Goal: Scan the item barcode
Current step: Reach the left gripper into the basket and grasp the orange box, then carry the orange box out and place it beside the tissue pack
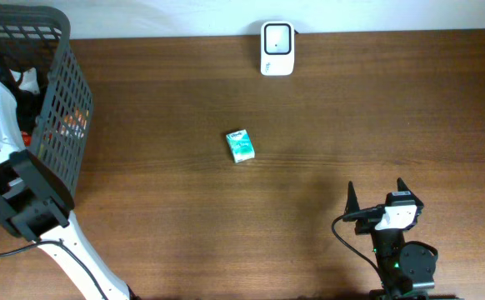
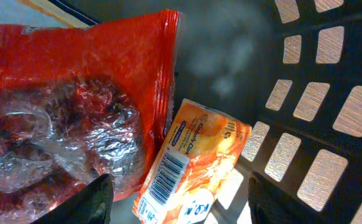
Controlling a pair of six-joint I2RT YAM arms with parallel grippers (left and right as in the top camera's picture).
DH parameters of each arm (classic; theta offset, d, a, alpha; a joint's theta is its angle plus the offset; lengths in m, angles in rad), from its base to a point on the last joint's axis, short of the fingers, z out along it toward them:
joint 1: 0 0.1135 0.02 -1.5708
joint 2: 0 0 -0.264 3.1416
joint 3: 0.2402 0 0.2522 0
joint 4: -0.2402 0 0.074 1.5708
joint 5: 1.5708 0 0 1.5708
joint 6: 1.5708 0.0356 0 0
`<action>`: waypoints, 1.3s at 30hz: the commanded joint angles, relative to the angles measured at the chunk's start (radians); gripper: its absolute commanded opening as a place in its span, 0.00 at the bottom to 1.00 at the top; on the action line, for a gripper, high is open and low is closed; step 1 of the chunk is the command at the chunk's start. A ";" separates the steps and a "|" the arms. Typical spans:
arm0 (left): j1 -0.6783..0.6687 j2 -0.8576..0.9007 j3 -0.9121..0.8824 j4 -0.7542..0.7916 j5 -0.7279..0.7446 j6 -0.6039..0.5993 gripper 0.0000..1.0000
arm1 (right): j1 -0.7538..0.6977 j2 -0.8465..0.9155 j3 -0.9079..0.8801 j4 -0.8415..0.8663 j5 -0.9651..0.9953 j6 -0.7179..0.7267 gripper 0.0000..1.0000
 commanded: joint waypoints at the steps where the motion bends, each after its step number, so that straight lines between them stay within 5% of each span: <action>1: -0.002 0.063 -0.003 -0.027 -0.034 0.018 0.64 | -0.006 -0.006 -0.008 -0.004 0.005 0.001 0.98; 5: -0.003 0.110 -0.003 -0.049 -0.032 0.018 0.59 | -0.006 -0.006 -0.008 -0.004 0.005 0.001 0.98; 6: -0.003 0.112 -0.003 -0.051 -0.032 0.018 0.48 | -0.006 -0.006 -0.008 -0.004 0.005 0.001 0.98; 8: -0.002 0.111 -0.003 -0.052 -0.029 0.018 0.11 | -0.006 -0.006 -0.008 -0.004 0.005 0.001 0.98; 9: -0.002 0.110 0.003 -0.059 -0.029 0.018 0.02 | -0.006 -0.006 -0.008 -0.004 0.005 0.001 0.98; 15: 0.002 0.109 0.165 -0.188 -0.005 0.014 0.00 | -0.006 -0.006 -0.008 -0.004 0.005 0.001 0.98; 25: 0.013 0.107 0.917 -0.477 0.081 -0.025 0.00 | -0.006 -0.006 -0.008 -0.004 0.005 0.001 0.98; 32: 0.010 -0.065 0.943 -0.520 0.089 -0.081 0.00 | -0.006 -0.006 -0.008 -0.004 0.005 0.001 0.98; 39: -0.084 -0.219 0.942 -0.519 0.408 -0.080 0.00 | -0.006 -0.006 -0.008 -0.004 0.005 0.001 0.98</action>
